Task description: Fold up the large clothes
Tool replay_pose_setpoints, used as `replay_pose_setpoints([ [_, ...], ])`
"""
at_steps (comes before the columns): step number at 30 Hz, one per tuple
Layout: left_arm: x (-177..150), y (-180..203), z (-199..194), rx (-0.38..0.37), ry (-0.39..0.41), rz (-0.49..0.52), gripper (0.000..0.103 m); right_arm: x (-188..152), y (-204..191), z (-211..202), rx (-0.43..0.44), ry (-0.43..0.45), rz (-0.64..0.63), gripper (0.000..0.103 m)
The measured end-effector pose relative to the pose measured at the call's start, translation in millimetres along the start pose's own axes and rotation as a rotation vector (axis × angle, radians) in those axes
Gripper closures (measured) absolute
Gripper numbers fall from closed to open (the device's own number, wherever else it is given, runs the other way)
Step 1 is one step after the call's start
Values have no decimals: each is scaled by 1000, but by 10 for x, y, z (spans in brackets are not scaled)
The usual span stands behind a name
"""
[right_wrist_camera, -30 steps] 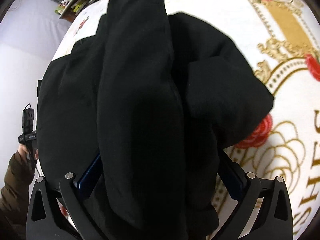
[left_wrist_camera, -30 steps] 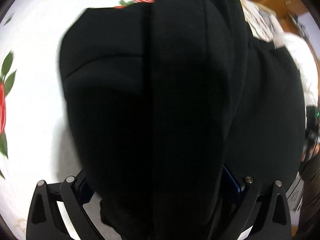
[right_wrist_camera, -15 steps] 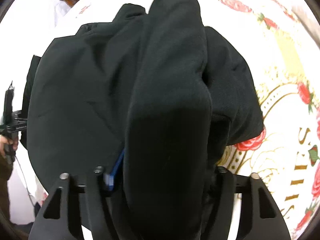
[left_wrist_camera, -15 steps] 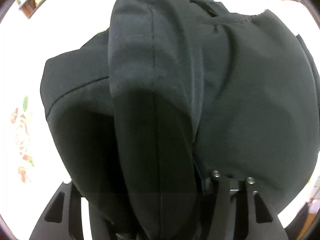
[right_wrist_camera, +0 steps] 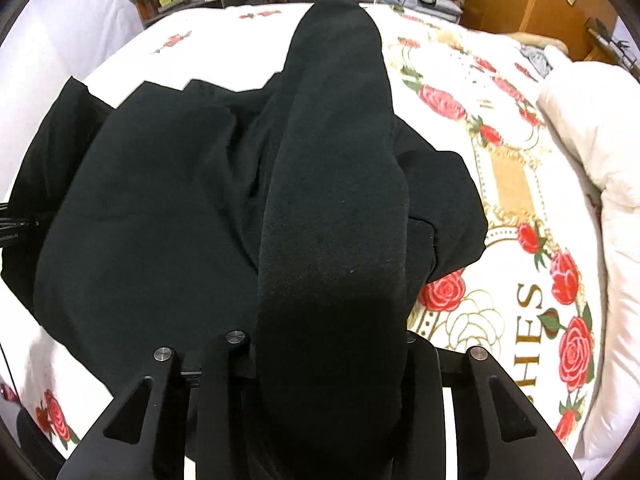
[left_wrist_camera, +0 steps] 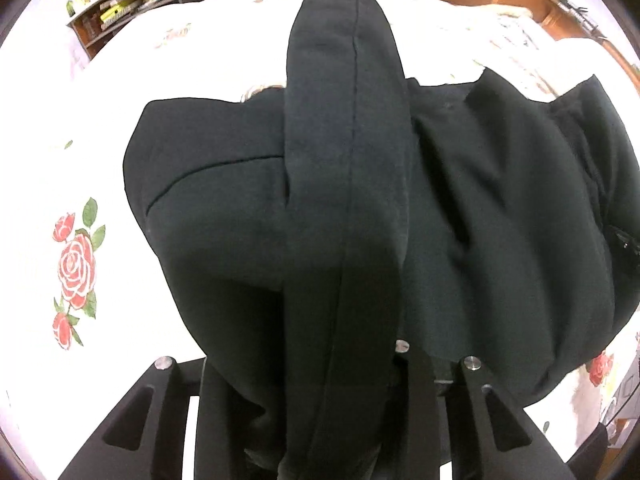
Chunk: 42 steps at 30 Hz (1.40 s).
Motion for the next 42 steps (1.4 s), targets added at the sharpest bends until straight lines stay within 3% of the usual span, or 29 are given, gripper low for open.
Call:
replay_pose_setpoints([
  [13, -18, -349, -365, -56, 75, -49, 70, -20, -117, -610, 3, 119, -12, 69],
  [22, -75, -273, -661, -79, 138, -39, 70, -116, -244, -1064, -24, 214, -30, 69],
  [29, -344, -63, -1096, -89, 211, -35, 70, -320, -282, -1416, -46, 317, -27, 69],
  [30, -506, -15, -1229, -92, 217, -39, 70, -367, -280, -1465, -47, 325, -21, 69],
  [42, -909, 76, -1447, -122, 176, -53, 70, -754, -285, -1686, -32, 310, 23, 69],
])
Point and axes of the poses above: each gripper's, at about its wrist camera, not at the fingertips, and z roughly the way its jaws point, y to its right, x to its top, the point moved 2 cm from there along z, roughly the way its jaws point, and after that the axes turned 8 degrees about y, right-handed, at the moved point
